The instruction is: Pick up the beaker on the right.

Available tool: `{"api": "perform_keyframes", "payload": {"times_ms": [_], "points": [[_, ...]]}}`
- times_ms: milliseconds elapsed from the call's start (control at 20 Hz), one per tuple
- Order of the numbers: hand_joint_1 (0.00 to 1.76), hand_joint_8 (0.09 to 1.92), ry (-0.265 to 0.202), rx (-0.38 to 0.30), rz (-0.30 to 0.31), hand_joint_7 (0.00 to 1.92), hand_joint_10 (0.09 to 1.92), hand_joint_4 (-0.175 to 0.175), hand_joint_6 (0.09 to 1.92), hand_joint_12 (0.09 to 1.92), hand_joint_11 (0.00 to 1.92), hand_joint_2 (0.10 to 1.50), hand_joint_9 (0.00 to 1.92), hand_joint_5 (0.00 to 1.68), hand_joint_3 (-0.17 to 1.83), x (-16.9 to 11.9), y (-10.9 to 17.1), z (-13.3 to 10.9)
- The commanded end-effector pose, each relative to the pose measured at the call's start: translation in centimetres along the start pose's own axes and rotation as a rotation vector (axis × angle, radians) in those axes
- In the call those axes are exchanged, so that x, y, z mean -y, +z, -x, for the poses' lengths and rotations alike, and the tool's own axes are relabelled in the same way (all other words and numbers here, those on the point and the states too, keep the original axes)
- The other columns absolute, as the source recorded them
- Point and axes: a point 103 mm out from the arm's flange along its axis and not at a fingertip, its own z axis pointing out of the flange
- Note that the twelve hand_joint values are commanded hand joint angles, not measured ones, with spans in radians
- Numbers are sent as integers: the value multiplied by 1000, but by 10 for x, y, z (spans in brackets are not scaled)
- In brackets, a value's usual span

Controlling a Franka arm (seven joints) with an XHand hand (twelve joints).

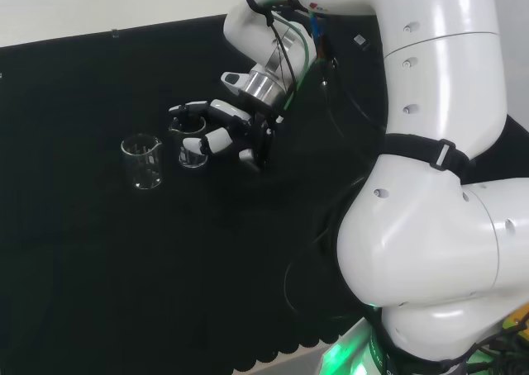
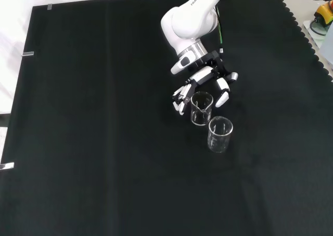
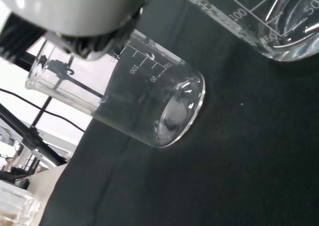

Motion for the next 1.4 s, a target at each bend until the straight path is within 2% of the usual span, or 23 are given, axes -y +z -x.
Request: {"api": "perform_keyframes", "payload": {"times_ms": [50, 1400], "points": [[951, 681, -6, -7, 10, 387, 637, -54, 87, 1248, 0, 333, 422, 470, 1150, 0, 2, 0], [967, 689, 15, 12, 36, 424, 625, -52, 87, 1275, 0, 332, 455, 504, 1149, 5, 4, 5]]}}
